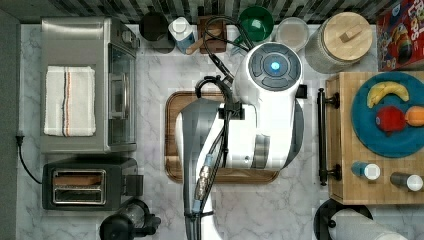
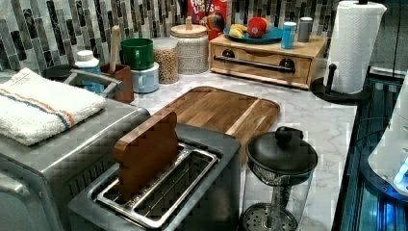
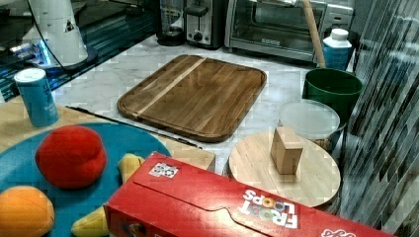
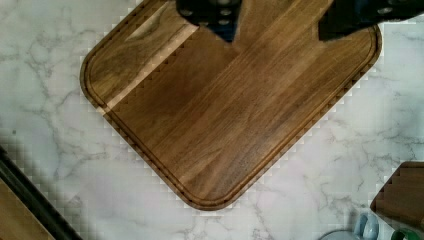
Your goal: Open the drawer.
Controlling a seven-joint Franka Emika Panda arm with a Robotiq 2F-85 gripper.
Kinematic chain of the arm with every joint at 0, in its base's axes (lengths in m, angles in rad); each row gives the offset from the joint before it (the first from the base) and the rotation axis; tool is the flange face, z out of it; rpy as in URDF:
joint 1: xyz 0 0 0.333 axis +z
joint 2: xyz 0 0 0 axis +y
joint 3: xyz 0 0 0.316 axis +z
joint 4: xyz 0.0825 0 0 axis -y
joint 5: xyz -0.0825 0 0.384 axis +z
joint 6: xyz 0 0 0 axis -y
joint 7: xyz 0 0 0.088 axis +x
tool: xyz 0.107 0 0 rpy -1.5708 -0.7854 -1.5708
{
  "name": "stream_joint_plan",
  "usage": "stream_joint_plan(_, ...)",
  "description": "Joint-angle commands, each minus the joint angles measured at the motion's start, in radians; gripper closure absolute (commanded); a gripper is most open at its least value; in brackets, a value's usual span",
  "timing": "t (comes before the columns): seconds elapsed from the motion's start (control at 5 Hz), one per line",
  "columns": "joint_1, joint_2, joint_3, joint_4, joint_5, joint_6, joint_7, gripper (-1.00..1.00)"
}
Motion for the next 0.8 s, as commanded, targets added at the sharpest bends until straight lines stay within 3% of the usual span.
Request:
stream_joint_plan(0.2,-0.004,0.000,-0.003,0.000,0.001,0.000,-0.002,-1.00)
stream_joint_plan(0.4,-0.009,-0.034,0.000,-0.065,-0.018,0.050,-0.046,-1.00)
stream_joint_plan(0.6,-0.019,-0.084,-0.014,-0.149,-0.039,0.104,-0.231,-1.00)
stream_joint_plan(0.8,-0.022,-0.083,-0.037,-0.157,-0.071,0.086,-0.401,-1.00)
